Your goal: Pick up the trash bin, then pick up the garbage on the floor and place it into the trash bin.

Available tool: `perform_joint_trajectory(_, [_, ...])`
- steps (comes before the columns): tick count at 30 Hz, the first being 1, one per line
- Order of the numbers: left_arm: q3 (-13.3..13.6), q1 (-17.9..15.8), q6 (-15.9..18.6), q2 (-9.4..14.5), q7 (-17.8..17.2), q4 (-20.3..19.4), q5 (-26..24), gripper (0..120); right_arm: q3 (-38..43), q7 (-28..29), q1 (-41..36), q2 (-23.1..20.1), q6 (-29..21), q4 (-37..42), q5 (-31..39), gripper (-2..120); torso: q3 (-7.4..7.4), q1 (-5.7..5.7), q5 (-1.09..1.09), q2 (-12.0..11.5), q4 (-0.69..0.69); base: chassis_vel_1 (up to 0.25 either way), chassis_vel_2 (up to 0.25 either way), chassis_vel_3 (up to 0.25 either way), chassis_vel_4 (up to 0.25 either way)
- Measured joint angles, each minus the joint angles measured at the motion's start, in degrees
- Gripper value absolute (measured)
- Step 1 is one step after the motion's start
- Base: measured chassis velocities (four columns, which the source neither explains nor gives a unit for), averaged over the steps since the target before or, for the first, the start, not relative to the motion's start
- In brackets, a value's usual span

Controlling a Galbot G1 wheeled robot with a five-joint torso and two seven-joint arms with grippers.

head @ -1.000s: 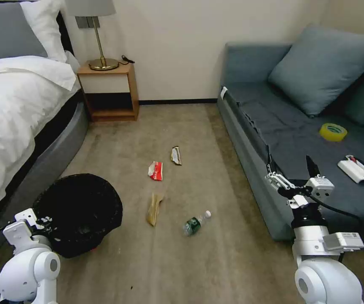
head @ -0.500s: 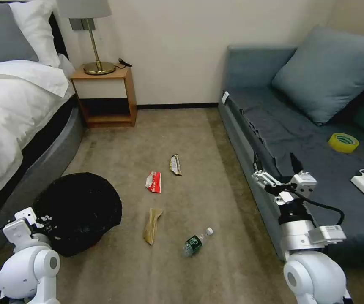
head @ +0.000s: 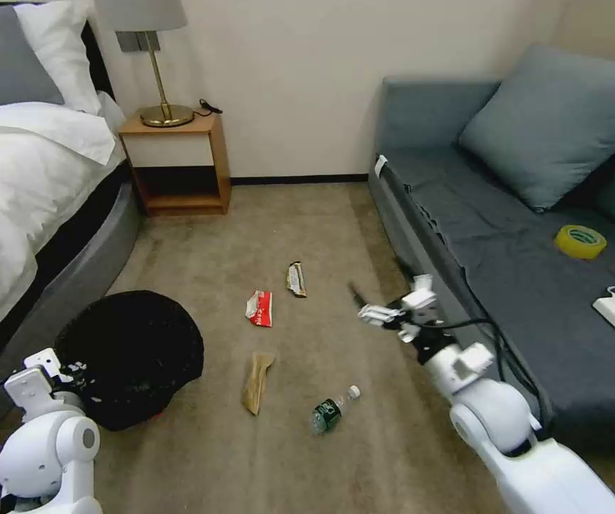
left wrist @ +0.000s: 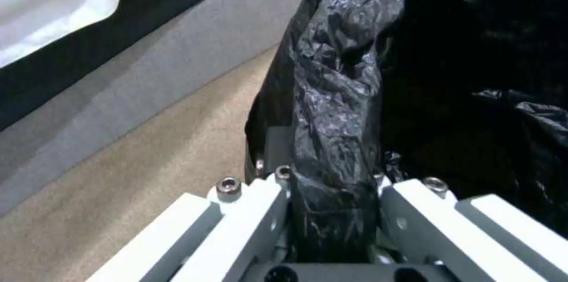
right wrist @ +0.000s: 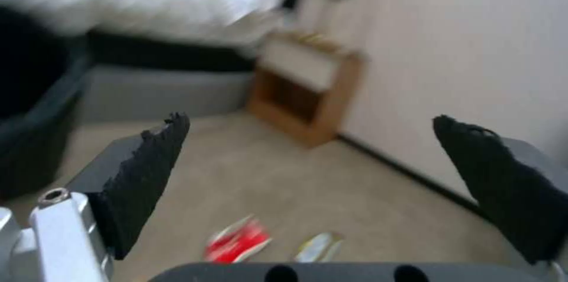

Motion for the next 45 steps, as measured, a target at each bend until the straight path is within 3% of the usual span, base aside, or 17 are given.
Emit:
perform_joint_trajectory(3, [-0.24, 0.0, -0.23, -0.16, 0.17, 0.65, 0.5, 3, -9.8, -8.33, 8.32, -2.36, 0.22, -6.85, 2.45, 100, 0.0, 0.0, 0.0, 0.0, -0.01, 0.0, 0.0, 0.0, 0.0])
perform_joint_trajectory(4, [-0.24, 0.0, -0.23, -0.16, 0.17, 0.65, 0.5, 3, -9.8, -8.33, 8.32, -2.36, 0.22, -6.85, 2.45, 100, 0.0, 0.0, 0.0, 0.0, -0.01, 0.0, 0.0, 0.0, 0.0])
perform_joint_trajectory(7, [-0.32, -0.15, -0.49, -0.26, 0.38, 1.18, 1.08, 3, -19.57, -21.2, 18.09, -3.15, 1.06, -14.95, 4.42, 100, 0.0, 0.0, -0.02, 0.0, 0.01, 0.0, 0.0, 0.0, 0.0])
perform_joint_trajectory(8, [-0.32, -0.15, -0.49, -0.26, 0.38, 1.18, 1.08, 3, -19.57, -21.2, 18.09, -3.15, 1.06, -14.95, 4.42, 100, 0.0, 0.0, -0.02, 0.0, 0.01, 0.0, 0.0, 0.0, 0.0])
perform_joint_trajectory(11, [-0.26, -0.34, -0.64, -0.57, 0.39, 1.49, 1.58, 3, -28.17, -32.52, 25.01, -1.89, 2.16, -23.33, 4.78, 100, 0.0, 0.0, 0.01, 0.0, 0.0, 0.0, 0.0, 0.0, 0.0])
perform_joint_trajectory(16, [-0.15, -0.33, -0.8, -0.74, 0.39, 1.95, 1.92, 3, -36.27, -43.82, 30.14, 1.28, 4.46, -33.75, 3.47, 100, 0.0, 0.0, -0.01, 0.0, 0.0, 0.0, 0.0, 0.0, 0.0])
perform_joint_trajectory(21, [0.29, -0.79, -0.94, -0.6, 0.38, 2.71, 2.11, 3, -38.69, -45.63, 31.55, 3.8, 5.8, -40.75, -0.92, 100, 0.0, 0.0, 0.0, 0.0, 0.01, 0.0, 0.0, 0.0, 0.0])
perform_joint_trajectory(32, [2.43, -2.17, -1.4, -0.52, 0.62, 4.62, 2.9, 3, -38.99, -43.74, 32.0, 7.54, 6.64, -49.51, -5.67, 100, 0.0, 0.0, -0.01, 0.0, -0.02, 0.0, 0.0, 0.0, 0.0])
perform_joint_trajectory(41, [2.51, -2.36, -1.42, -0.47, 0.69, 4.73, 2.93, 3, -38.99, -43.14, 32.73, 10.79, 7.77, -53.61, -7.33, 100, 0.0, 0.0, -0.01, 0.0, -0.01, 0.0, 0.0, 0.0, 0.0])
perform_joint_trajectory(45, [2.5, -2.21, -1.43, -0.48, 0.69, 4.6, 2.94, 3, -38.98, -43.04, 33.07, 14.14, 8.76, -57.26, -8.44, 100, 0.0, 0.0, 0.0, 0.0, 0.02, 0.0, 0.0, 0.0, 0.0])
